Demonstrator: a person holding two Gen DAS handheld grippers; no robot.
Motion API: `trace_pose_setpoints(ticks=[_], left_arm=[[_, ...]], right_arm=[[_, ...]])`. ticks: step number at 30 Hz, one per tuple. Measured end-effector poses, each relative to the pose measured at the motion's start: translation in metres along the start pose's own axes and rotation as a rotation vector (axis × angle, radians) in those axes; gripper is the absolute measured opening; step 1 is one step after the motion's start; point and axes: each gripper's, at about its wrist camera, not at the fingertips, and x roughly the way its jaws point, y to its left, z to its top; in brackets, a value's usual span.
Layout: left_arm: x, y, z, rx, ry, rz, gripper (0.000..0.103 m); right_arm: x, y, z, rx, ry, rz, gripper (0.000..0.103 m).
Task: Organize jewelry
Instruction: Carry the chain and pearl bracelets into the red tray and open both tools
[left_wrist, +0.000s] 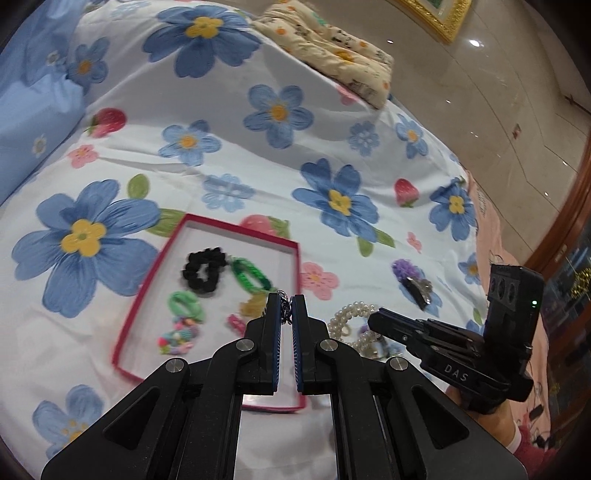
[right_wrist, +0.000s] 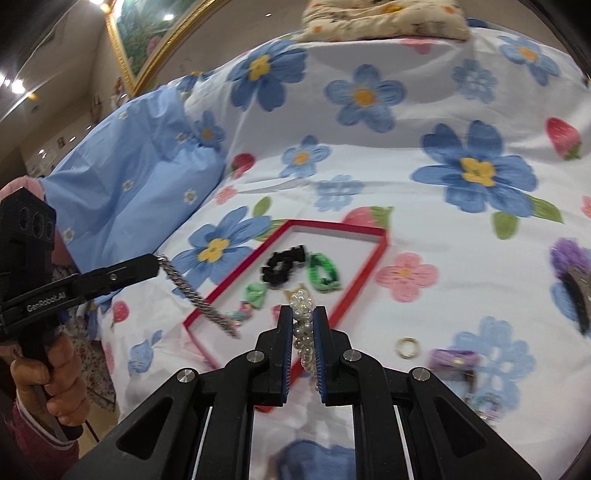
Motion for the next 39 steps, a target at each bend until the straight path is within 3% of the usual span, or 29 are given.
trace_pose_setpoints(ticks=[15,29,39], left_arm=[[0.024,0.047,-0.018,-0.061,0.069,0.050,0.004],[0.070,0.083,-0.032,-0.063,0.157,0.151,0.004],[0.092,0.098,-0.040,-0.070,0.211,0.177,0.005]], right_arm=[[0.067,0.036,-0.009,-0.031,0.107,0.078,0.010],[0.110,0.016,-0.016,-0.035,0.191,-0.019,0.010],[0.128,0.007,-0.020,-0.045,0.246,-0.075,0.011]])
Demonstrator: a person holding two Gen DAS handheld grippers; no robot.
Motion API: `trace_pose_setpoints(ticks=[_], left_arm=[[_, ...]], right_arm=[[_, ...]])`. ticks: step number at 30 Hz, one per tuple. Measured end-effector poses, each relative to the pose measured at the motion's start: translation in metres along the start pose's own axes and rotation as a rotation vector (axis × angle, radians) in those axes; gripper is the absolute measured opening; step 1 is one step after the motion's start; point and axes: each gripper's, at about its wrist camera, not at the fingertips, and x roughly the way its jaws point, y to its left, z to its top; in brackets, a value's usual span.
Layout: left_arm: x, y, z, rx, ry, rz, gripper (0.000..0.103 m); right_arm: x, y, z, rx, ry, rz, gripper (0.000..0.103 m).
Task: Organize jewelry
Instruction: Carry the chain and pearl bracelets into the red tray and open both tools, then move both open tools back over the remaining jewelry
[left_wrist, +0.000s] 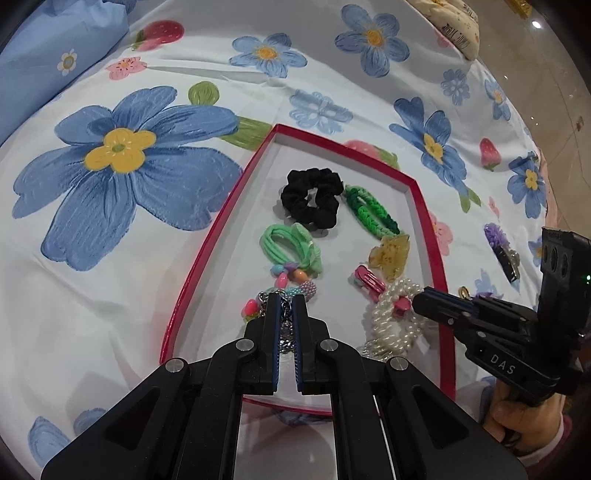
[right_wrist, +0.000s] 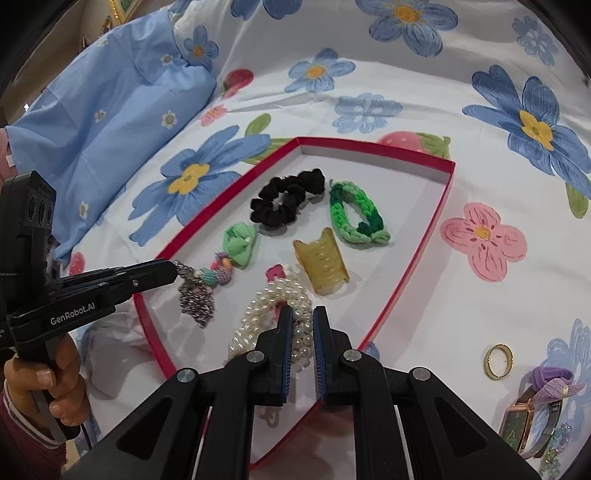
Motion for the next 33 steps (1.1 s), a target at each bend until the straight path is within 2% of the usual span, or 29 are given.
trace_pose_setpoints(ticks=[14,17,19,21,23,25,27,33], left_arm=[[0.008,-0.004,-0.001,0.020,0.029,0.018,0.005],[0.006,-0.004,-0.001,0.014,0.025,0.032,0.005],[0.004,-0.004,-0.001,0.012,0.022,0.037,0.008],[0.002,-0.005,0.000,0.012,0.021,0.038,0.017],[-0.001,-0.008,0.000,0.019,0.016,0.049,0.025],[-0.005,-0.011,-0.001,0.026,0.010,0.057,0.026],[-0.008,-0.012,-0.002,0.025,0.006,0.058,0.028],[-0.025,-0.025,-0.007,0.029,-0.016,0.036,0.035]], right_arm=[[0.004,0.005,0.002,-0.035,0.012,-0.011,0.011],[0.004,0.004,0.002,-0.027,0.016,-0.002,0.015],[0.004,0.002,0.002,-0.015,0.015,0.014,0.016],[0.002,0.001,0.002,-0.010,0.013,0.017,0.016],[-0.003,0.000,0.001,0.003,0.001,0.041,0.021],[-0.009,0.000,0.000,0.005,-0.017,0.047,0.032],[-0.018,0.000,-0.001,0.007,-0.036,0.050,0.037],[-0.052,-0.012,-0.011,0.049,-0.100,0.045,0.037]])
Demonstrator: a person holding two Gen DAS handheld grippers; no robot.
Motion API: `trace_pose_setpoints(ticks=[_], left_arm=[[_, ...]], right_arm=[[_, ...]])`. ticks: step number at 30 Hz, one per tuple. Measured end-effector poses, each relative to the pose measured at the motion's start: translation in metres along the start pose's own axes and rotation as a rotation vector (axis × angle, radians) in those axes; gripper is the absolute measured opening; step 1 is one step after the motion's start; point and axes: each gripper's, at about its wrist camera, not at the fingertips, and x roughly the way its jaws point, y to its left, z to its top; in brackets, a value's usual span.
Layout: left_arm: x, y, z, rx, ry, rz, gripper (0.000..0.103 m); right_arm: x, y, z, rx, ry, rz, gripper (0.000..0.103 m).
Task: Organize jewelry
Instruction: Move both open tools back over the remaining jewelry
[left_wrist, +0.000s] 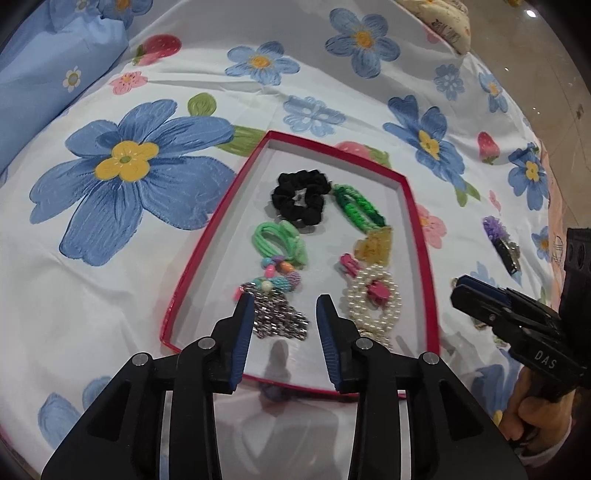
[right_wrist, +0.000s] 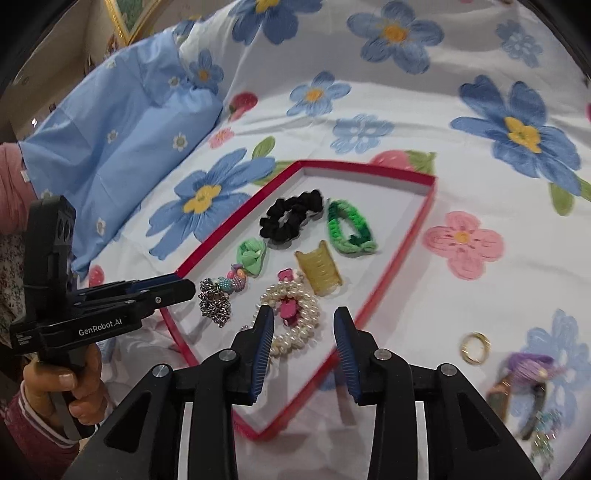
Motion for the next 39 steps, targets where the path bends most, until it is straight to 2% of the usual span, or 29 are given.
trace_pose_setpoints(ticks=[3,9,13,19,29,39], left_arm=[[-0.008,-0.012,-0.003,0.016,-0.011,-0.013,0.041],[-0.020,-0.039,-0.009,0.050,-0.018,-0.051,0.047],[-0.023,-0.057,-0.012,0.077,-0.018,-0.074,0.049],[-0.018,-0.087,-0.020,0.117,0.009,-0.114,0.050],[-0.004,-0.129,-0.035,0.187,0.055,-0.151,0.050],[0.007,-0.157,-0.030,0.249,0.080,-0.156,0.053]], right_arm=[[-0.020,-0.010,-0.007,0.026,-0.031,-0.013,0.038],[-0.067,-0.042,-0.026,0.099,-0.090,-0.073,0.042],[-0.093,-0.062,-0.041,0.137,-0.116,-0.120,0.046],[-0.120,-0.090,-0.066,0.201,-0.138,-0.180,0.046],[-0.139,-0.121,-0.107,0.275,-0.119,-0.227,0.047],[-0.135,-0.128,-0.114,0.269,-0.093,-0.217,0.047]])
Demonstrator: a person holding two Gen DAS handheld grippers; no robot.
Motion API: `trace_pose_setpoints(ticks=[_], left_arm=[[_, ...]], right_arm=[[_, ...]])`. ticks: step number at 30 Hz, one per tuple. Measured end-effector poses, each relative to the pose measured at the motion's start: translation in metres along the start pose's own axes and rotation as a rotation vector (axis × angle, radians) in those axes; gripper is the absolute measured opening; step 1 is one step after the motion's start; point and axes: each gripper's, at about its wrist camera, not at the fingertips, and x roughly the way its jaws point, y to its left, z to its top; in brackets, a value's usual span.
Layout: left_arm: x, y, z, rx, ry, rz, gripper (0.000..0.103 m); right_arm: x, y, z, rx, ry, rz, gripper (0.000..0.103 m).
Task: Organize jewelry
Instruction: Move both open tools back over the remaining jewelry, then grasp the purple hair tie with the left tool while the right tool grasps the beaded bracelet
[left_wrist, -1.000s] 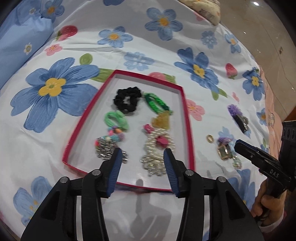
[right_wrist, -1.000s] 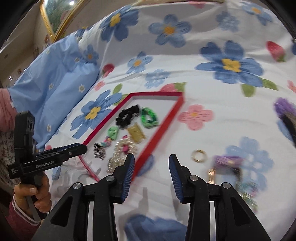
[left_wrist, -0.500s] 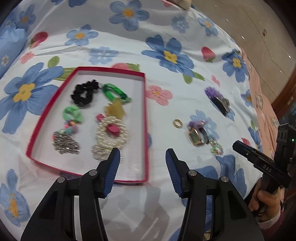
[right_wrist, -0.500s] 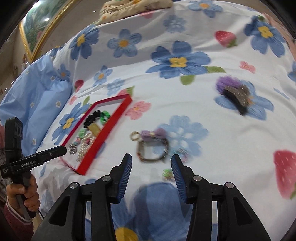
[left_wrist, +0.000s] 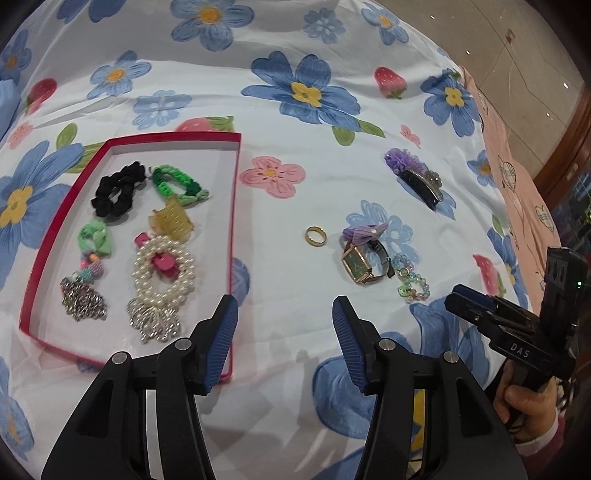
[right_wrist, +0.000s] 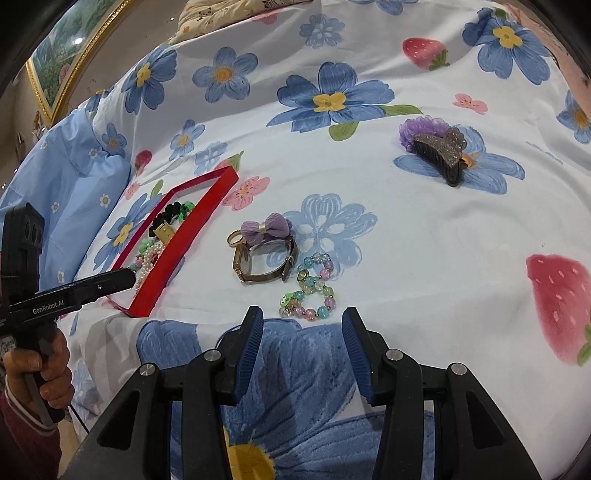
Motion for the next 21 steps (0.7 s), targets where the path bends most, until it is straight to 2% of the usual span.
trace_pose_setpoints(ticks=[2,4,6,9,17,20,21], left_arm=[[0.004,-0.004,0.004,0.011,0.008,-0.005,0.053],[0.010,-0.009,0.007,0.024,0.016,-0.010,0.054],[0.016,-0.014,0.013,0.038,0.022,-0.019,0.054],[0.026,-0.023,0.023,0.059,0.032,-0.043,0.054],[0.071,-0.062,0.056,0.202,0.091,-0.091,0.059],[0.089,-0.076,0.060,0.251,0.117,-0.088,0.059],[0.094,-0.079,0.061,0.263,0.124,-0.086,0.059]], right_arm=[[0.003,0.000,0.001,-0.007,0.008,0.002,0.047],[0.007,0.001,0.003,-0.016,0.022,0.008,0.054],[0.011,0.002,0.004,-0.032,0.031,0.005,0.056],[0.018,0.005,0.006,-0.064,0.046,-0.002,0.056],[0.045,0.003,0.011,-0.119,0.102,-0.027,0.056],[0.051,-0.002,0.013,-0.110,0.108,-0.018,0.055],[0.051,-0.004,0.013,-0.105,0.106,-0.020,0.051]])
